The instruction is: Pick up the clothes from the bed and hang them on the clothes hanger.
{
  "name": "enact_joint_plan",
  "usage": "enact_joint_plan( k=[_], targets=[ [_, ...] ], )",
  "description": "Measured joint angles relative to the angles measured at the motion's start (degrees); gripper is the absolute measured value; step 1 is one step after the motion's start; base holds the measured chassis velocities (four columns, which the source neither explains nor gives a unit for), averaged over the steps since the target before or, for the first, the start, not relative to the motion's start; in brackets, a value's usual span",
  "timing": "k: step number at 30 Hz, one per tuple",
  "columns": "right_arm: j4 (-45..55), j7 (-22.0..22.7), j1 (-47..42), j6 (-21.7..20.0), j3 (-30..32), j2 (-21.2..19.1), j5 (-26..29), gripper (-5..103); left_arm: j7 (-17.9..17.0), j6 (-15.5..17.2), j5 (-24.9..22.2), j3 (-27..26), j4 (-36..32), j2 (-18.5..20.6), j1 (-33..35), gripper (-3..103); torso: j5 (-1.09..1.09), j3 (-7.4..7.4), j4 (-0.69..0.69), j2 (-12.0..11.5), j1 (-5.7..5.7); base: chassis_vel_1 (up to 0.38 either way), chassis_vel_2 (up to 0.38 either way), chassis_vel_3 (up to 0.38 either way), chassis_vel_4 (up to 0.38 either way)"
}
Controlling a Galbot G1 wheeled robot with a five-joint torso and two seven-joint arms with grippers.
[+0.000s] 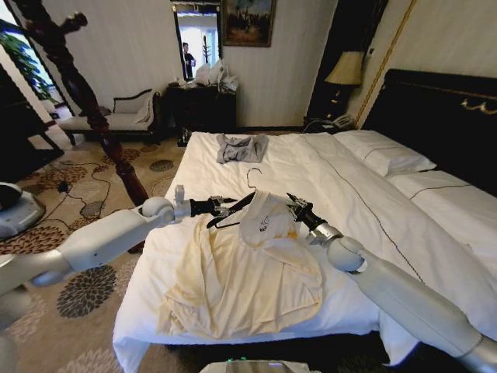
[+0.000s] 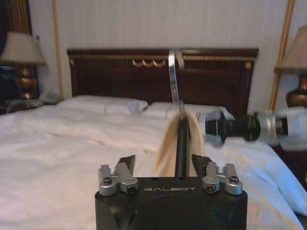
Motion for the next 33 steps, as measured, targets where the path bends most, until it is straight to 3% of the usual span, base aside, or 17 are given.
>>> enact_joint_plan(
  k=[1, 2, 4, 7, 9, 12, 17, 26, 30, 33],
  targets=[
    [-0.06, 0.09, -0.12, 0.09, 0.06, 0.0, -0.05, 19, -0.16, 0.09, -0.37, -0.84, -0.5, 0.43, 0.26, 71, 0.0, 0.0, 0.0, 0.0, 0.0, 0.0, 0.0, 0.0, 0.0],
    [-0.14, 0.24, -0.47, 0.22, 0.26, 0.0, -0.09, 19, -0.66, 0.36, -1.23, -3.0, -1.53, 1.26, 1.07, 82, 0.0, 0.0, 0.0, 0.0, 0.0, 0.0, 0.0, 0.0, 0.0],
    [-0.16, 0.37, -0.66, 0.27, 0.44, 0.0, -0.09, 19, -0.98, 0.52, -1.72, -4.58, -2.12, 1.72, 1.72, 82, 0.0, 0.0, -0.01, 0.0, 0.0, 0.0, 0.0, 0.0, 0.0],
    [-0.19, 0.87, -1.24, 0.47, 1.19, -0.09, -0.08, 19, -3.45, 1.03, -3.78, -11.89, -4.23, 3.56, 5.91, 97, 0.01, 0.0, 0.0, 0.0, 0.0, 0.0, 0.0, 0.0, 0.0],
    [-0.19, 0.91, -1.31, 0.48, 1.3, -0.15, -0.06, 19, -3.98, 1.1, -4.08, -13.05, -4.54, 3.83, 6.77, 97, 0.0, 0.0, 0.01, 0.0, 0.0, 0.0, 0.0, 0.0, 0.0],
    [0.03, 1.26, -1.73, 0.64, 1.49, -0.7, 0.06, 19, -9.39, 0.88, -4.97, -20.64, -6.04, 5.48, 13.81, 100, -0.01, 0.0, 0.0, 0.0, -0.01, 0.0, 0.0, 0.0, 0.0],
    [0.12, 1.66, -2.48, 0.92, 1.67, -0.88, 0.15, 19, -13.15, -0.74, -3.06, -23.91, -6.7, 7.99, 19.07, 100, -0.01, 0.0, 0.0, 0.0, -0.01, 0.0, 0.0, 0.0, 0.0],
    [0.82, 2.53, -3.28, 1.12, 1.62, -1.1, 0.01, 19, -13.7, -1.3, -2.01, -32.47, -3.8, 8.4, 30.04, 100, -0.01, 0.0, 0.02, 0.0, 0.0, 0.0, 0.0, 0.0, 0.0],
    [1.23, 2.8, -3.72, 1.17, 1.62, -1.64, 0.09, 19, -12.66, -1.45, -0.19, -33.14, -1.02, 7.58, 31.86, 100, -0.01, 0.0, 0.0, 0.0, 0.0, 0.0, 0.0, 0.0, 0.0],
    [1.86, 3.39, -4.34, 1.31, 1.82, -2.26, 0.29, 19, -9.86, -1.96, 1.47, -32.21, 2.55, 6.58, 32.22, 100, 0.0, 0.0, -0.01, 0.0, 0.0, 0.0, 0.0, 0.0, 0.0]
  ],
)
